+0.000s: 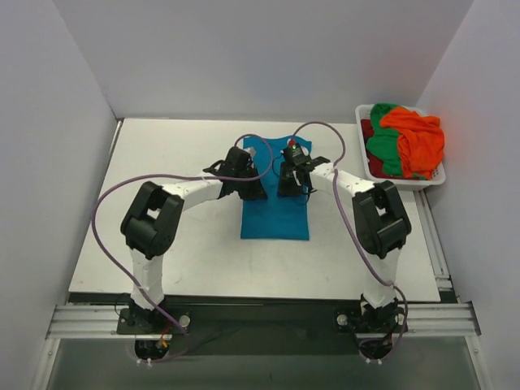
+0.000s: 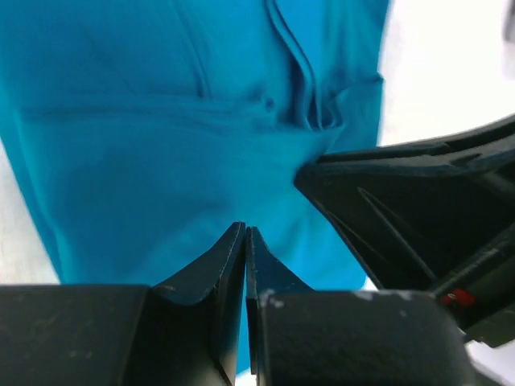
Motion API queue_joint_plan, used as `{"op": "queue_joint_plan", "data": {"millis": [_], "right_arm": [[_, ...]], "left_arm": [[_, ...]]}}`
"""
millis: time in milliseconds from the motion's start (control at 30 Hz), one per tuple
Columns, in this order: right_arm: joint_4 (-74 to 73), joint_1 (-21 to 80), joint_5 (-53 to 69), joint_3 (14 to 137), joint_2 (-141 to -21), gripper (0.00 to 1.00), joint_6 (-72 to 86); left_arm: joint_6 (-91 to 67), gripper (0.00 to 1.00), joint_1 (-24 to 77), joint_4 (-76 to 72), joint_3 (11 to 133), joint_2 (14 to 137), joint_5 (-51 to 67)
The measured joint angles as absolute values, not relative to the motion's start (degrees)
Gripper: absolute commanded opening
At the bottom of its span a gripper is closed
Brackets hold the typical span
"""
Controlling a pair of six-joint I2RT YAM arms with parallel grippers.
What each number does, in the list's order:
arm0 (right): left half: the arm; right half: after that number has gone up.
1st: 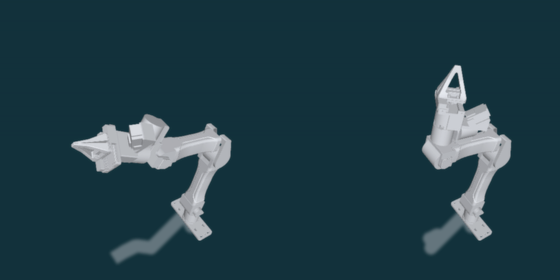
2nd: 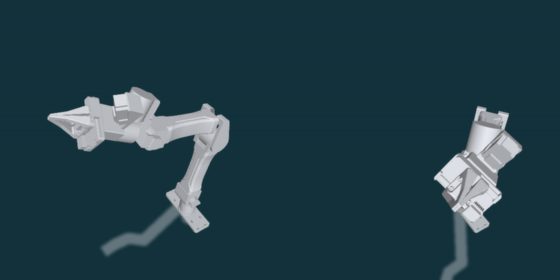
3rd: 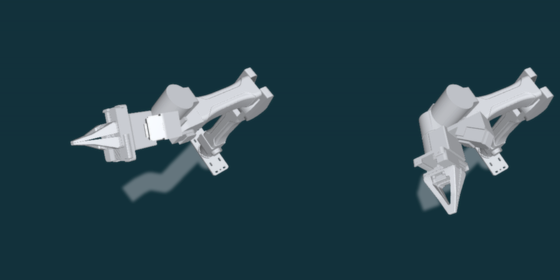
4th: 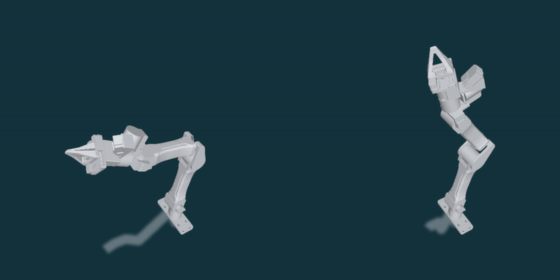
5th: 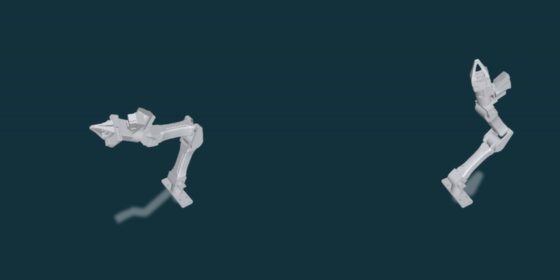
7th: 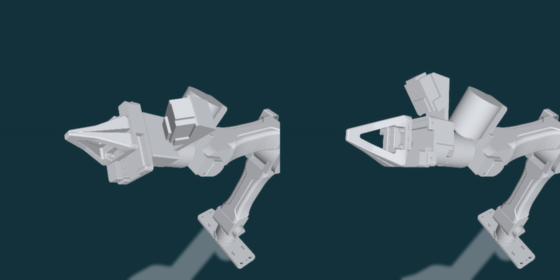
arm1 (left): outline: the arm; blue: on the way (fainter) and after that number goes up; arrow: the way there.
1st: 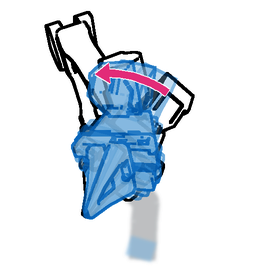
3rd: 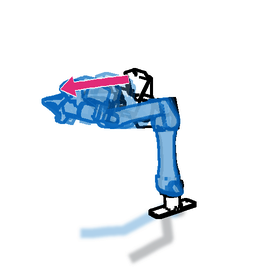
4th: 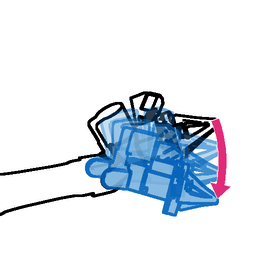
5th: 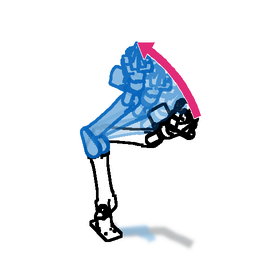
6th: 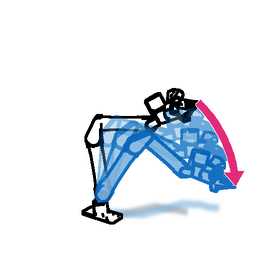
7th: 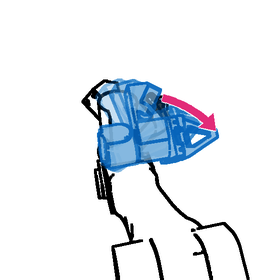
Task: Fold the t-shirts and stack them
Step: Fold the folded rectangular tshirt in 1/3 of the way
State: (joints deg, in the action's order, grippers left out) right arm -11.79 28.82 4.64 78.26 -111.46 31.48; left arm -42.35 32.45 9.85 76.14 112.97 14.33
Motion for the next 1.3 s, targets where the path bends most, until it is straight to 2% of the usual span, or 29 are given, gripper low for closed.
{"op": "queue_joint_plan", "data": {"millis": [200, 367, 567, 933, 1300], "right_arm": [[-12.5, 25.5, 6.0, 83.7, -119.0, 0.22, 31.6], [-12.8, 25.3, 5.8, 86.3, -120.6, 0.33, 31.2], [-12.3, 26.5, 3.8, 86.1, -120.6, 0.38, 30.5], [-7.3, 33.8, -2.2, 77.1, -115.4, 0.38, 32.2], [-4.1, 41.8, -2.1, 63.0, -105.1, 0.40, 39.8]], "left_arm": [[-43.7, 0.15, 30.2, 8.2, 79.6, 120.9, 15.5], [-44.5, 0.15, 29.0, 7.0, 81.8, 122.9, 16.6], [-46.3, 0.15, 29.1, 3.2, 78.7, 122.0, 16.2], [-48.8, 0.15, 30.9, -4.5, 58.3, 108.8, 12.6], [-48.7, 0.16, 32.3, -2.4, 38.7, 89.8, 9.1]]}}
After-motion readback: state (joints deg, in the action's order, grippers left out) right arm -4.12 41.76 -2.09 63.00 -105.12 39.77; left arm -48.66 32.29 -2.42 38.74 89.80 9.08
